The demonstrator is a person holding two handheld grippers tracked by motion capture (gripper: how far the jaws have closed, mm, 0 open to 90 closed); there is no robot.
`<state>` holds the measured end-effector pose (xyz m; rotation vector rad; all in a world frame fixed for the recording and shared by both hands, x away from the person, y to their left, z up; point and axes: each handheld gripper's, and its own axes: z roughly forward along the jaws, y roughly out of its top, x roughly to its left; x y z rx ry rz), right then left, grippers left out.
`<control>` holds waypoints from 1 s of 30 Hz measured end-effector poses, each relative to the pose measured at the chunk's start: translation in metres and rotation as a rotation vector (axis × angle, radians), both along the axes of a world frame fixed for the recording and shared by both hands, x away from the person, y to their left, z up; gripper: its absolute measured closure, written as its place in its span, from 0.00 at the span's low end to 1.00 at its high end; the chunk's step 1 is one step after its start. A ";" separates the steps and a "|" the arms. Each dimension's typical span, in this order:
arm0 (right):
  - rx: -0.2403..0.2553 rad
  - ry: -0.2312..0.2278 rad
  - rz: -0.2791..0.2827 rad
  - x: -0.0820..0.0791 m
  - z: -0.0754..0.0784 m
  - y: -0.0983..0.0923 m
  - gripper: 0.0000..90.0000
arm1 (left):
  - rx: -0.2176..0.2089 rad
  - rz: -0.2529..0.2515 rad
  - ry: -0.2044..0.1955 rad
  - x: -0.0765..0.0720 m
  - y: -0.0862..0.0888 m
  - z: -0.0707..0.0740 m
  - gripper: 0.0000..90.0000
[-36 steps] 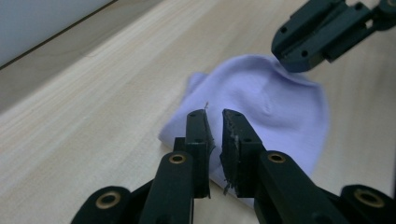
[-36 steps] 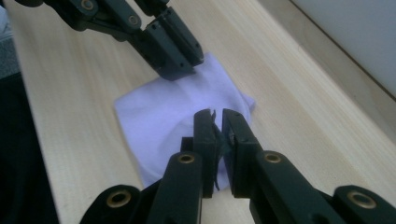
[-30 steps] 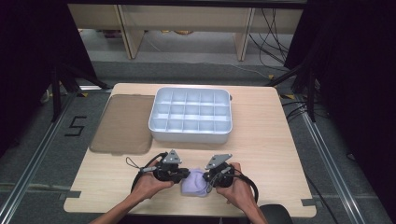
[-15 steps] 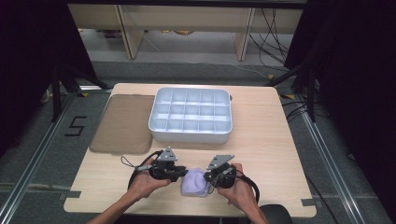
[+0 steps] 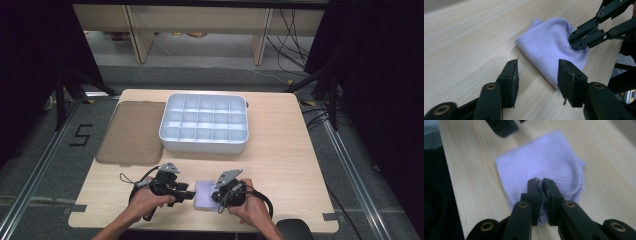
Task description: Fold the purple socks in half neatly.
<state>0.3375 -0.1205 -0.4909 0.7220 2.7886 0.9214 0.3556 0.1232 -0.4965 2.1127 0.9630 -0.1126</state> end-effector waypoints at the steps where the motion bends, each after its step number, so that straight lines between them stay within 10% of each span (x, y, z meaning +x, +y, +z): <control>1: -0.012 0.019 -0.018 -0.001 0.000 0.000 0.94 | 0.001 0.000 0.004 0.000 0.000 -0.001 0.54; 17: -0.003 -0.011 -0.120 -0.004 -0.004 0.003 0.94 | 0.007 -0.009 0.073 -0.003 -0.017 -0.010 0.52; 30: 0.029 -0.010 -0.076 -0.003 -0.004 0.001 0.93 | -0.050 0.003 -0.007 0.000 -0.018 -0.015 0.90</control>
